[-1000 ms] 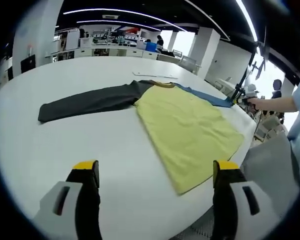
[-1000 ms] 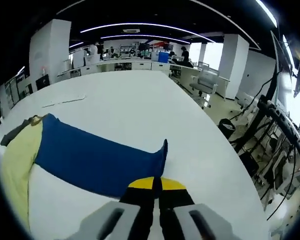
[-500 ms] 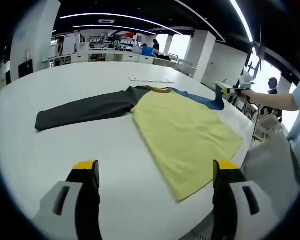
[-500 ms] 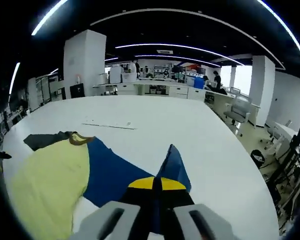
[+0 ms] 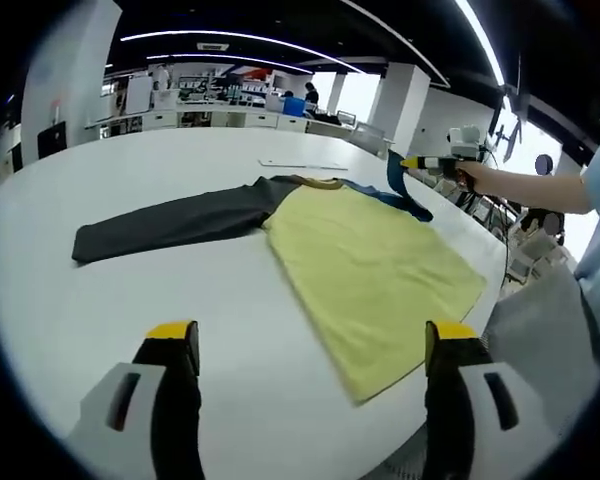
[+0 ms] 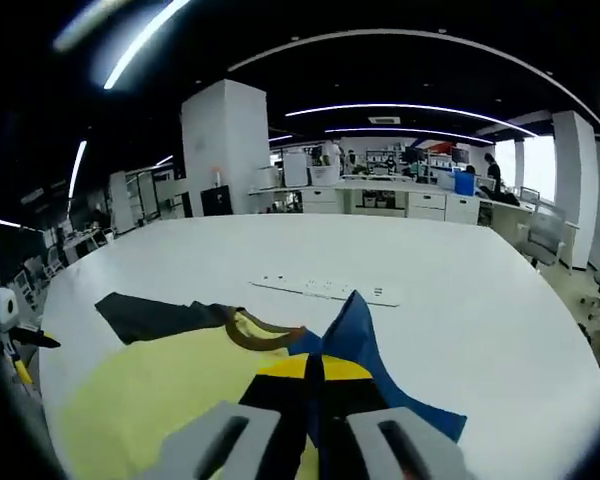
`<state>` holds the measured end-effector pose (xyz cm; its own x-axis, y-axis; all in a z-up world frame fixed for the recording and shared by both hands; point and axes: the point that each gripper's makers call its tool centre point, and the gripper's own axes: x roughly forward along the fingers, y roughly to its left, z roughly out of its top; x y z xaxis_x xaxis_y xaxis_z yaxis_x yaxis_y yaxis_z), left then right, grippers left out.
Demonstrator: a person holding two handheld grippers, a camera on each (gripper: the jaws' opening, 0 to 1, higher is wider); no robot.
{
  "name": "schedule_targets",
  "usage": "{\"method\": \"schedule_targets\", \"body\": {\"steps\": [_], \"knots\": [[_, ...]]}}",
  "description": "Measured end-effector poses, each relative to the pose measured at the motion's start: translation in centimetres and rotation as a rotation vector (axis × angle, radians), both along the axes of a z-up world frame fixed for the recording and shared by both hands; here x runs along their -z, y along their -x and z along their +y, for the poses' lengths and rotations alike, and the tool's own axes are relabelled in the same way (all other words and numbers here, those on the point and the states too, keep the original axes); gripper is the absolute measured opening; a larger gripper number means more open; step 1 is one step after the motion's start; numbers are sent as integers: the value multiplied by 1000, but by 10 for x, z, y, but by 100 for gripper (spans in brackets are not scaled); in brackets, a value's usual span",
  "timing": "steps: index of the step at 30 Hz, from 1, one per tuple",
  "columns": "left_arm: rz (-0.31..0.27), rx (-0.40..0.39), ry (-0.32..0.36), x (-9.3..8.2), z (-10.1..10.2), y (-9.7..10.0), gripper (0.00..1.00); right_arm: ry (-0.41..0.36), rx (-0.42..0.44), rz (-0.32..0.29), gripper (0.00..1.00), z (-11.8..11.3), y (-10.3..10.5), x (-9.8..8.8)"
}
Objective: Fold the garment on the visible template until the final outline fits inside the template.
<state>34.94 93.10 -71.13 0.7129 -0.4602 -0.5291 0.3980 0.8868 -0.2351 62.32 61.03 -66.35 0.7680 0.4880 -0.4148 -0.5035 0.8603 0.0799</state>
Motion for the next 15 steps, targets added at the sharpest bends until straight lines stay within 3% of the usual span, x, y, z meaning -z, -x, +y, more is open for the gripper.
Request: {"method": "schedule_targets", "body": {"steps": [7, 11, 15], "knots": [[-5, -7, 6, -1, 2, -1, 91, -19, -67, 15, 0, 52, -1, 4], [-5, -10, 8, -1, 4, -1, 90, 19, -85, -17, 0, 78, -2, 0], [-1, -5, 6, 0, 4, -1, 90, -28, -99, -20, 0, 110, -2, -11]]}}
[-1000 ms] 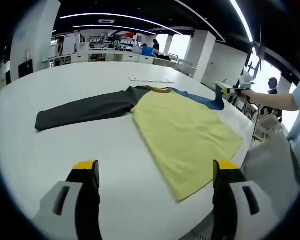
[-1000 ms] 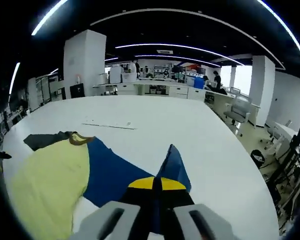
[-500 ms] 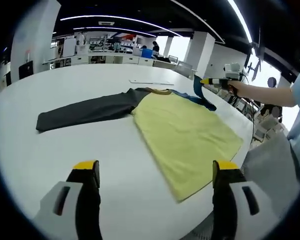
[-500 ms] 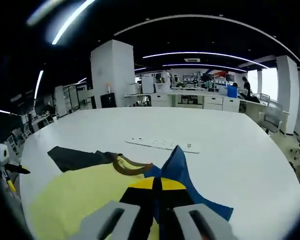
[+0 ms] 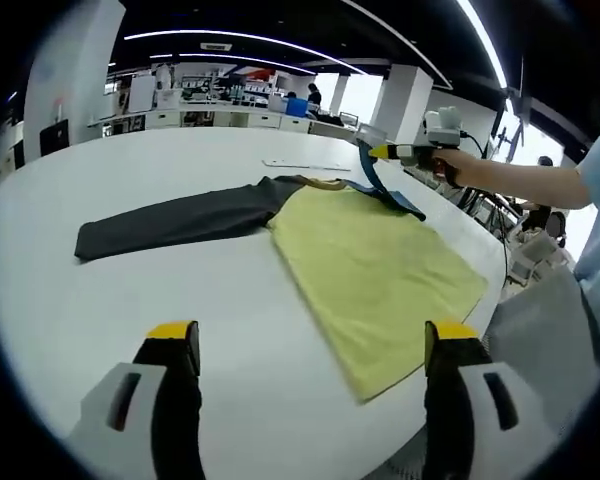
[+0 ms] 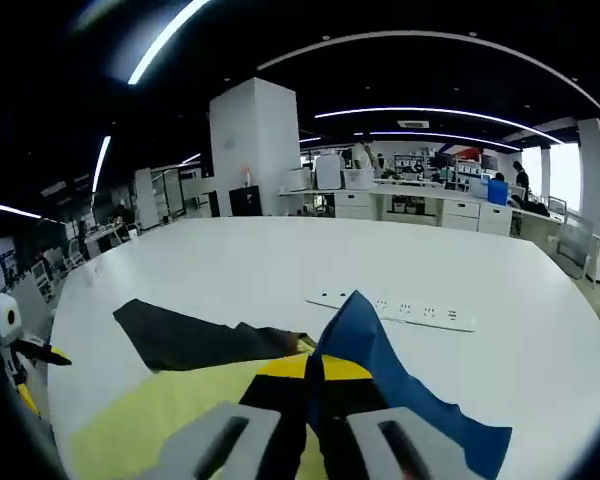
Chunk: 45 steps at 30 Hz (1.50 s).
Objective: Fold the garment on the visible template until the final outline fits inside the template.
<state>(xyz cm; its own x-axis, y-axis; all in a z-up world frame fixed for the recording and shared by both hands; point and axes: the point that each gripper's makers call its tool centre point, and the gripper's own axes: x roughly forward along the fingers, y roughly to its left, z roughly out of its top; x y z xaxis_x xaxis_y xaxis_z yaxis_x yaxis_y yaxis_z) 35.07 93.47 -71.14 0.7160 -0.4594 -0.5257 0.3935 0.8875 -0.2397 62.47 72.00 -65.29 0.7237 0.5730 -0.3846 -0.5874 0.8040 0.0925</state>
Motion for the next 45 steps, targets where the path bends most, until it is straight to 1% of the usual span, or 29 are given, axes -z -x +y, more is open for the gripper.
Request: {"method": "schedule_targets", "body": {"steps": [2, 3, 6, 10, 14, 16, 18, 19, 21, 24, 27, 31, 34, 37, 41, 44, 45], "knots": [[-2, -2, 3, -1, 0, -1, 90, 4, -34, -20, 0, 20, 2, -4], [-1, -2, 2, 0, 0, -1, 90, 12, -44, -27, 0, 26, 2, -5], [-3, -5, 4, -1, 1, -1, 90, 12, -78, -26, 0, 50, 5, -5], [-3, -11, 5, 0, 2, 1, 90, -1, -111, -24, 0, 74, 11, -6], [1, -16, 6, 1, 3, 2, 89, 3, -143, -23, 0, 93, 16, -4], [5, -18, 6, 2, 4, 3, 89, 5, -156, -13, 0, 101, 18, -1], [6, -20, 6, 3, 5, 4, 89, 21, -180, -5, 0, 110, 20, 7], [6, -22, 7, 3, 5, 4, 89, 44, -194, 2, 0, 113, 22, 15], [7, -27, 10, 3, 7, 5, 89, 60, -197, 24, 0, 116, 23, 28], [6, -43, 15, 3, 10, 6, 89, 62, -191, 53, 0, 119, 26, 41], [5, -53, 16, 4, 12, 6, 89, 46, -185, 76, 0, 125, 28, 46], [10, -57, 18, 6, 13, 8, 89, 55, -210, 94, 0, 135, 35, 56], [13, -62, 23, 8, 13, 8, 89, 74, -216, 105, 0, 136, 38, 66], [15, -63, 28, 9, 12, 9, 89, 78, -211, 130, 0, 135, 41, 78], [15, -68, 33, 11, 11, 10, 89, 89, -213, 148, 0, 136, 42, 89], [20, -71, 36, 13, 12, 11, 89, 75, -208, 166, 0, 139, 43, 92], [22, -72, 36, 13, 12, 11, 89, 79, -210, 163, 0, 139, 43, 92]]}}
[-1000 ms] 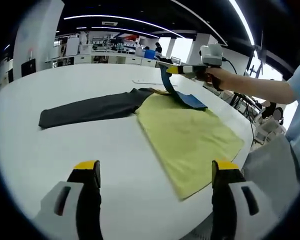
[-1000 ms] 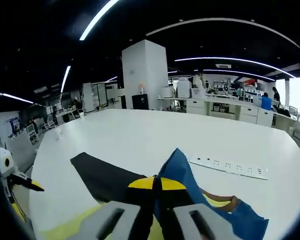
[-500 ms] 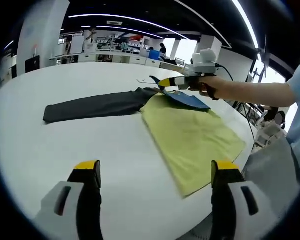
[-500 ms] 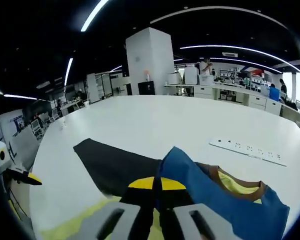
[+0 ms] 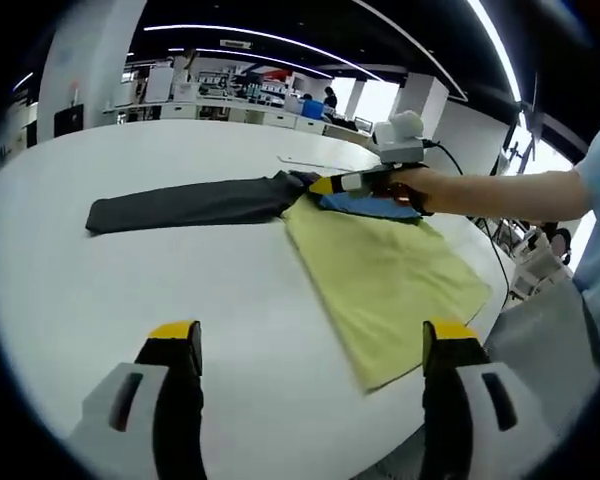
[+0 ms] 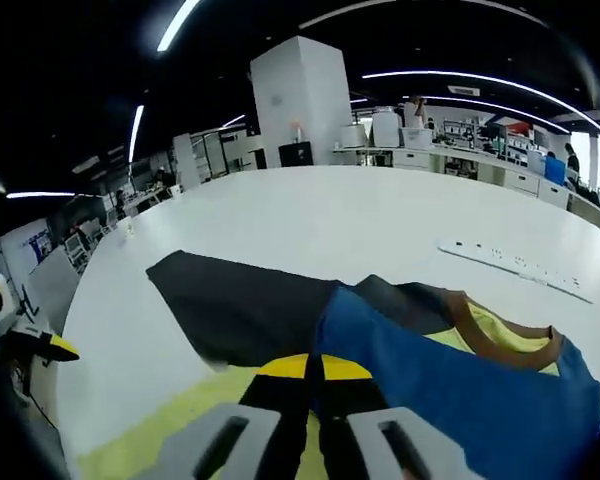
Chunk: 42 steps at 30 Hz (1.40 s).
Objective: Fold the garment on the visible template until the final outline fits inside the template.
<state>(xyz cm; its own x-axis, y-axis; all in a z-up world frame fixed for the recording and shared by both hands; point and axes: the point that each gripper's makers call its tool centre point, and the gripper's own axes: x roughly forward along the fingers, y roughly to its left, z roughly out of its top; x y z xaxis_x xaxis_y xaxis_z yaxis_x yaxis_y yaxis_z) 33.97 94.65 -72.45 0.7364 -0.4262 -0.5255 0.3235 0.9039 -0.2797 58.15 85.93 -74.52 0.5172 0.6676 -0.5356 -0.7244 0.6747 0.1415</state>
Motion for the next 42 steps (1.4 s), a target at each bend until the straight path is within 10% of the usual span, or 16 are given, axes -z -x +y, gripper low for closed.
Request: {"method": "schedule_targets", "body": {"steps": [18, 34, 42], "knots": [[2, 1, -3, -1, 2, -3, 89, -25, 2, 34, 2, 0, 0, 4], [-1, 4, -1, -2, 2, -1, 89, -37, -45, -32, 74, -18, 2, -1], [-4, 8, 3, -2, 0, -2, 89, -30, -11, -34, 91, -43, -4, -3]]}}
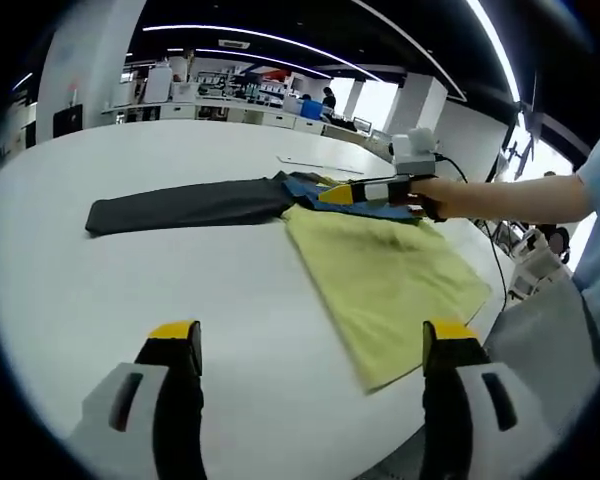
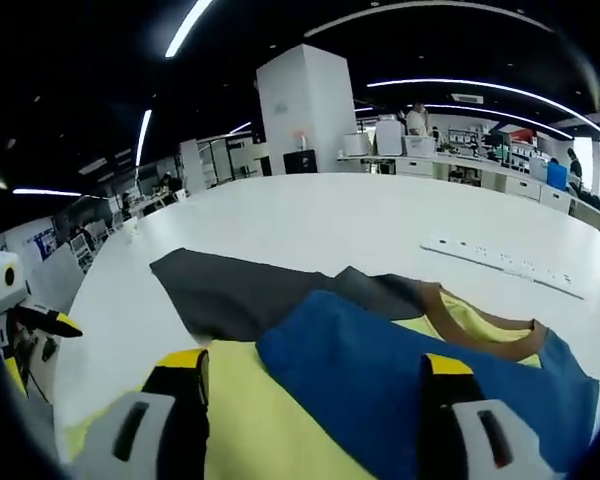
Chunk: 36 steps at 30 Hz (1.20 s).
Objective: Fold the garment on the visible template until the final outline fits inside the template.
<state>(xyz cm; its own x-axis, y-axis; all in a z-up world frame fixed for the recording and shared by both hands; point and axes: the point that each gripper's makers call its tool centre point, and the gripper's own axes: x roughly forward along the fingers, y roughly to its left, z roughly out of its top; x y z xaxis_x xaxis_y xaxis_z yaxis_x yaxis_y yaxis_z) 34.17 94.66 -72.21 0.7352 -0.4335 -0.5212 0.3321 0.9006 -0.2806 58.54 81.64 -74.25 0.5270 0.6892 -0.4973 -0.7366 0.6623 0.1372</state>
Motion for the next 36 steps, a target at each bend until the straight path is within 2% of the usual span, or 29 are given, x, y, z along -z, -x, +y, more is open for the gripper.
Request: {"method": "schedule_targets", "body": {"steps": [4, 8, 13, 27, 36], "knots": [[1, 9, 1, 0, -3, 0, 89, -19, 16, -3, 100, -12, 0, -7], [-2, 16, 2, 0, -5, -1, 89, 0, 32, 5, 100, -24, 2, -6], [-7, 21, -2, -2, -6, -4, 89, -21, 55, 9, 100, -36, 5, -12], [-13, 31, -8, -3, -8, -9, 87, -14, 126, 13, 99, -95, 11, -16], [-21, 23, 6, -8, -4, -12, 87, -6, 130, 6, 98, -113, 15, -17]]}}
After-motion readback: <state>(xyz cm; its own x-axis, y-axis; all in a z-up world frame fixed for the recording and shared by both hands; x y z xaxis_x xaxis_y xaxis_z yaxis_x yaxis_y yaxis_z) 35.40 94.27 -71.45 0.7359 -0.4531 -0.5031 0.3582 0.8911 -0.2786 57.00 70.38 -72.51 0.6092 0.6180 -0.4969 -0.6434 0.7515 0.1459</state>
